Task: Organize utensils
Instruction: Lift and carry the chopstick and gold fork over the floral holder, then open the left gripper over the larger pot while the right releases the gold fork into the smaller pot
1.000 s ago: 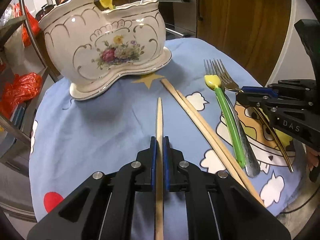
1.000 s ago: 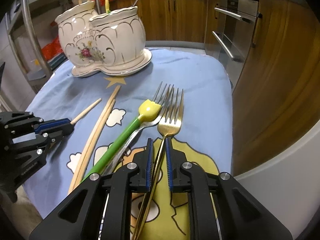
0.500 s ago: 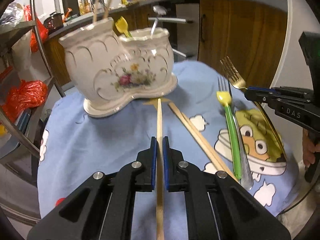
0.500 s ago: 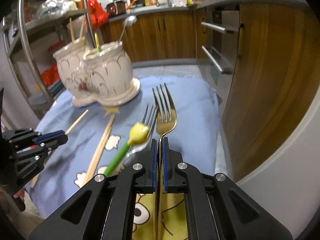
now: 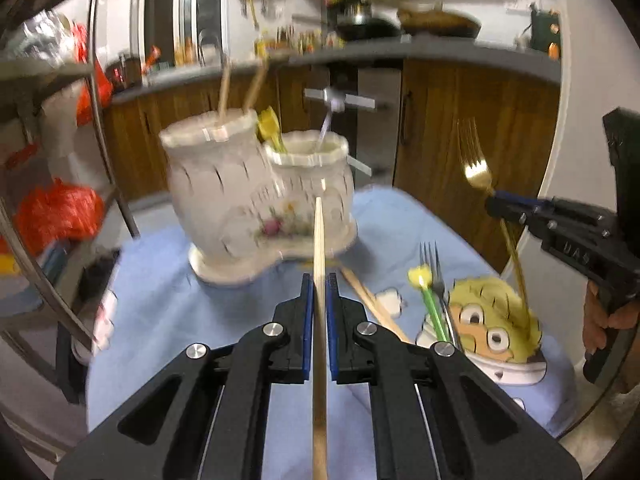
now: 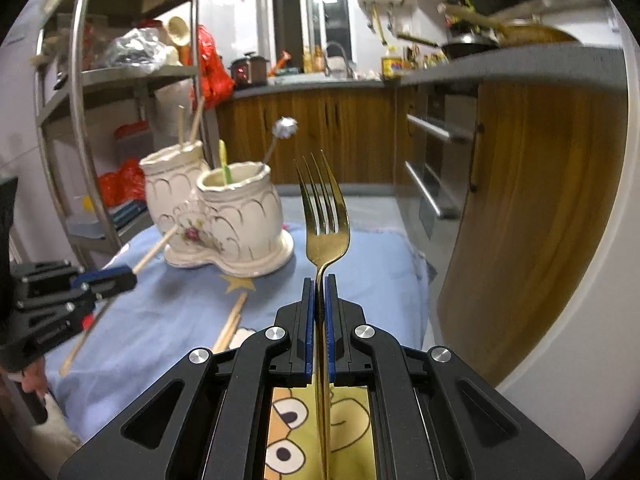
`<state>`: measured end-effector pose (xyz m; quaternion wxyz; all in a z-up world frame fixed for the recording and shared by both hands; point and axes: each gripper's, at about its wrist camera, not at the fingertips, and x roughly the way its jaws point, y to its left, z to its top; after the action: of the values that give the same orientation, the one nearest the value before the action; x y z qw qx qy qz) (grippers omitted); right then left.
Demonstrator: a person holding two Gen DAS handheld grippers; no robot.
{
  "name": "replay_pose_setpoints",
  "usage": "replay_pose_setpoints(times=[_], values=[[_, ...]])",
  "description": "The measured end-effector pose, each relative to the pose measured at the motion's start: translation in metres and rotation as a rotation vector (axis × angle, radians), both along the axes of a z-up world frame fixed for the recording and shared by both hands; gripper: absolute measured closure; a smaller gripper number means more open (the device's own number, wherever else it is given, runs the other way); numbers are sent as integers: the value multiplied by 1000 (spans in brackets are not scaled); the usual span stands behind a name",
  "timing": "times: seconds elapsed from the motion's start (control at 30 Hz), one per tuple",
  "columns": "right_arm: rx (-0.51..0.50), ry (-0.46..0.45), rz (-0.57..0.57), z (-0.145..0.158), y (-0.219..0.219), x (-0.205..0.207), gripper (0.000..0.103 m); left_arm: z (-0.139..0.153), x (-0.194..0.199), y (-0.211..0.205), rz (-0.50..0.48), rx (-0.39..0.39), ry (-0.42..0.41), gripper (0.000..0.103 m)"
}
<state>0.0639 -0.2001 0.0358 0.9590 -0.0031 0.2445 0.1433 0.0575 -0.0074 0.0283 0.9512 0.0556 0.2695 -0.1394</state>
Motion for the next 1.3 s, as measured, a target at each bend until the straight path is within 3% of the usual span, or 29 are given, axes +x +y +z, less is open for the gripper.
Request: replay_pose_setpoints(times=[0.3, 0.4, 0.6, 0.77, 0.97, 1.3], values=[[38, -176, 27, 30, 13, -12, 97, 47, -8, 40, 45, -136, -253, 97], [48, -253, 26, 49, 22, -3, 97, 63, 6, 52, 38, -166, -270, 97], [100, -312, 56, 83, 39, 30, 97, 94, 51, 77, 43, -233, -307, 97], [172, -344, 99, 111, 51, 56, 97, 115, 93, 95, 14, -367, -323, 97], [221, -389, 120, 122, 62, 76, 97, 116, 130, 82, 40, -353, -372, 97], [215, -372, 93, 94, 77, 112, 97, 96, 168, 65, 110, -283, -410, 97]])
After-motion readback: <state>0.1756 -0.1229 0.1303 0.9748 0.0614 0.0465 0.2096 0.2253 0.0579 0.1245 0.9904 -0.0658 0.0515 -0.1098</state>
